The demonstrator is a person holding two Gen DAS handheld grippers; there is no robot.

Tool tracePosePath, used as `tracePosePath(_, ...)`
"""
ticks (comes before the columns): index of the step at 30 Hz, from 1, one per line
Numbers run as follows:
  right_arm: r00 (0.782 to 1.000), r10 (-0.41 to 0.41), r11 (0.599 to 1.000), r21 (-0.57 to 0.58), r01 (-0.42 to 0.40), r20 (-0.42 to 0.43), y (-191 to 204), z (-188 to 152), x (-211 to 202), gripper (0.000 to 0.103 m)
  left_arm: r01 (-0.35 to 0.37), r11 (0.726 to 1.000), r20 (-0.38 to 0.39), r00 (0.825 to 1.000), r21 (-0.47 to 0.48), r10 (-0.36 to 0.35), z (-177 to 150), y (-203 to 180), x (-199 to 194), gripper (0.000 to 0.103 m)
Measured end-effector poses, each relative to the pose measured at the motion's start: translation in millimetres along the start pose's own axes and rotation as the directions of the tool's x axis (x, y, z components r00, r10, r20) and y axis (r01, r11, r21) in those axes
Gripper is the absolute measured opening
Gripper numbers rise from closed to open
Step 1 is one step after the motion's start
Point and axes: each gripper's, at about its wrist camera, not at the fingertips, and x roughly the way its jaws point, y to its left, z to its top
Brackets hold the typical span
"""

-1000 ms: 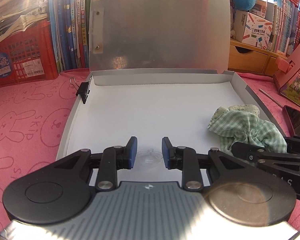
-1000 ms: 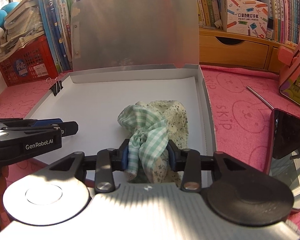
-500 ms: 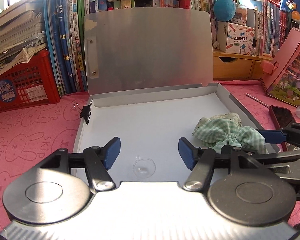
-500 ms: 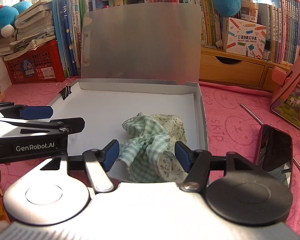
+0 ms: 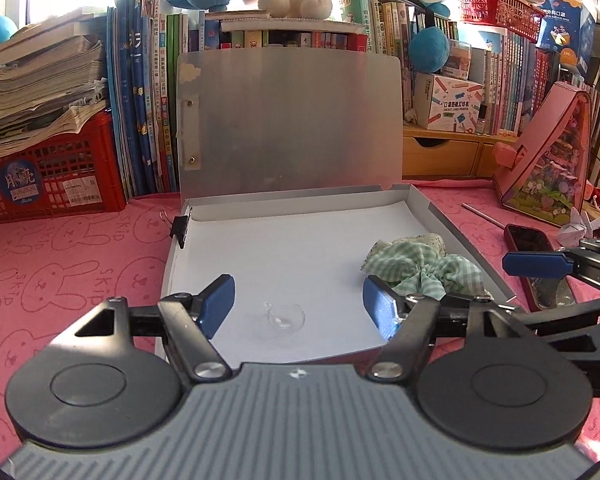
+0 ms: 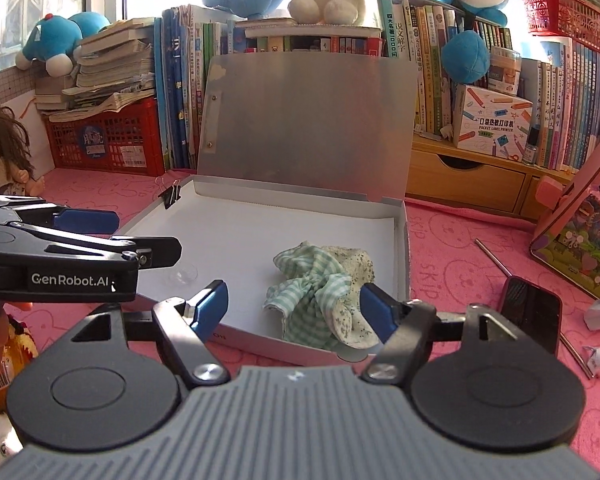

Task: Organize objects
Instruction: 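Open both grippers to release the fabric and lid in the box, then move both grippers back toward the remaining toys on the table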

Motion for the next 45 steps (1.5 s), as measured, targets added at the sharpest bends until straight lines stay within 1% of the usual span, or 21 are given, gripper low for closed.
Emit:
tracePosePath(5, 1.000, 0.014, 1.000, -0.025, -0.013, 0.023, 7.5, -3.1, -19.4, 0.085, 0.031, 0.999, 0.023, 0.999, -0.013, -0.031, -4.7, 0.5, -22.4, 0.076)
tracePosePath(12, 0.998, 0.044, 0.999, -0.013, -0.044, 0.046, 12.5, -13.6, -47.4, 0.086, 0.052, 0.999, 0.075, 0.996, -0.004, -0.051, -16.8, -0.5, -59.7, 0.076)
tracePosePath(14, 0.997, 0.050, 0.999, -0.012, -0.049, 0.051, 14.1, -17.2, -53.4, 0.087, 0.059, 0.998, 0.091, 0.994, -0.002, -0.058, -22.2, -1.6, -70.5, 0.084)
tracePosePath(16, 0.997, 0.051, 0.999, -0.018, -0.050, 0.055, 16.8, -21.8, -59.5, 0.087, 0.060, 0.998, 0.112, 0.992, 0.012, -0.061, -27.1, -3.6, -80.2, 0.084)
tracePosePath(19, 0.997, 0.053, 0.998, -0.024, -0.052, 0.058, 19.9, -28.4, -67.6, 0.087, 0.054, 0.997, 0.138, 0.989, 0.046, -0.060, -34.7, -8.4, -94.7, 0.085)
tracePosePath(24, 0.996, 0.066, 0.998, 0.000, -0.066, 0.062, 19.3, -39.8, -79.8, 0.090, 0.051, 0.996, 0.165, 0.984, 0.068, -0.062, -51.2, -12.6, -115.7, 0.086)
tracePosePath(27, 0.996, 0.067, 0.998, 0.014, -0.069, 0.066, 17.8, -47.0, -85.5, 0.092, 0.029, 0.996, 0.186, 0.982, 0.083, -0.044, -62.5, -14.5, -127.7, 0.088)
tracePosePath(32, 0.996, 0.050, 0.998, 0.024, -0.052, 0.071, 18.1, -59.3, -93.2, 0.094, 0.008, 0.993, 0.223, 0.974, 0.122, -0.035, -81.7, -18.6, -147.2, 0.091)
tracePosePath(35, 0.996, 0.045, 0.999, 0.024, -0.047, 0.071, 19.8, -68.3, -97.0, 0.097, -0.006, 0.991, 0.229, 0.973, 0.133, -0.025, -92.6, -20.9, -156.0, 0.092)
tracePosePath(39, 0.996, 0.044, 0.998, 0.033, -0.047, 0.072, 20.7, -78.0, -101.0, 0.098, -0.004, 0.991, 0.231, 0.973, 0.131, -0.026, -106.0, -22.2, -166.5, 0.094)
tracePosePath(45, 0.996, 0.032, 0.998, 0.058, -0.036, 0.078, 19.1, -91.9, -107.6, 0.099, -0.013, 0.992, 0.215, 0.977, 0.122, -0.014, -126.7, -21.5, -176.0, 0.094)
